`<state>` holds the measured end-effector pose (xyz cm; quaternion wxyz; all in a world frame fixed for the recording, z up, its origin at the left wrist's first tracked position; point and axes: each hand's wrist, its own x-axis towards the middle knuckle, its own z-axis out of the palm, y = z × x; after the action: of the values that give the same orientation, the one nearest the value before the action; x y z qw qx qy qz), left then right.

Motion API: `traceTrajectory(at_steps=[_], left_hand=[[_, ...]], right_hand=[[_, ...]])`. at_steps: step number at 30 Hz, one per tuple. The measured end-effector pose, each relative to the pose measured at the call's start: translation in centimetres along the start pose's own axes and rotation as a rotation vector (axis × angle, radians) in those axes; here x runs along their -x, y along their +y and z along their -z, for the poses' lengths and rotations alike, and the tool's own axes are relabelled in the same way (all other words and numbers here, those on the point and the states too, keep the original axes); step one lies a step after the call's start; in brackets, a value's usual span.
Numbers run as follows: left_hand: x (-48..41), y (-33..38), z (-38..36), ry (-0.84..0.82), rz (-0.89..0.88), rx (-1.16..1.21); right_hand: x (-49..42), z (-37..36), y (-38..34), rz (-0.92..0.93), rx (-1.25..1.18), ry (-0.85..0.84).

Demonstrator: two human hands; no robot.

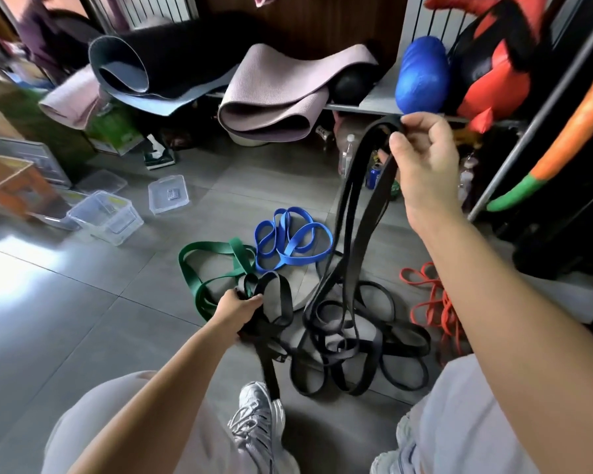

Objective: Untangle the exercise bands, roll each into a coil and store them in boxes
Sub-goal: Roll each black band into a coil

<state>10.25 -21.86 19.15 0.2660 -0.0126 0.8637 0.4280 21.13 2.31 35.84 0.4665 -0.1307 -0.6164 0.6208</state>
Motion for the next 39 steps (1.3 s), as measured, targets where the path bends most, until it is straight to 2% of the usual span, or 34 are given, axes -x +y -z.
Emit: traceTrajectory(at_steps=[3, 6, 8, 10, 13, 16, 18, 19, 21, 24, 26, 29, 35, 39], left_hand=[[0.3, -0.1, 0.7, 0.025, -0.020, 0.005], [0.6, -1.0, 2.5, 0.072, -0.029, -0.091], [1.0, -1.5, 3.3, 0.064, -0.014, -0.098], [1.5, -1.6, 3.6, 0.023, -0.017, -0.027], [2.7, -0.4, 3.5, -0.049, -0.090, 0.085], [3.9, 1.6, 3.2, -0.128, -0.138, 0.223], [4.5, 2.9, 2.8, -0.183, -0.153, 0.264], [4.7, 3.5, 2.6, -0.207, -0.163, 0.272], [5.0, 4.5, 1.9, -0.247, -0.185, 0.288], [5.5, 5.7, 0.9, -0.271, -0.198, 0.326], [6.1, 6.0, 0.3, -0.315, -0.187, 0.357], [7.3, 5.7, -1.0, -0.428, -0.145, 0.393], [10.7, 6.0, -4.4, -0.610, -0.159, 0.311], [13.1, 4.7, -7.1, -0.662, -0.061, 0.205]], right_hand=[[-0.8, -0.2, 0.9, 0.044, 0.024, 0.029], [-2.1, -0.2, 1.3, 0.060, -0.039, 0.087], [-2.7, 0.0, 2.0, 0.015, -0.074, 0.086], [-2.5, 0.0, 3.4, -0.084, 0.039, 0.044], [-1.0, -0.2, 6.8, -0.338, 0.346, -0.152], [0.5, 0.4, 8.6, -0.613, 0.821, -0.529], [1.3, 0.7, 8.2, -0.638, 1.136, -0.724], [1.6, 0.7, 7.8, -0.615, 1.171, -0.754], [2.5, 0.3, 6.6, -0.638, 1.033, -0.770], [4.7, -0.5, 4.5, -0.814, 0.740, -0.847], [6.3, -0.5, 4.0, -0.755, 0.727, -0.809], [8.0, 1.1, 3.2, -0.633, 0.747, -0.628], [11.4, 6.5, 0.8, -0.658, 0.769, -0.465], [13.8, 8.6, -1.3, -0.579, 0.706, -0.350]])
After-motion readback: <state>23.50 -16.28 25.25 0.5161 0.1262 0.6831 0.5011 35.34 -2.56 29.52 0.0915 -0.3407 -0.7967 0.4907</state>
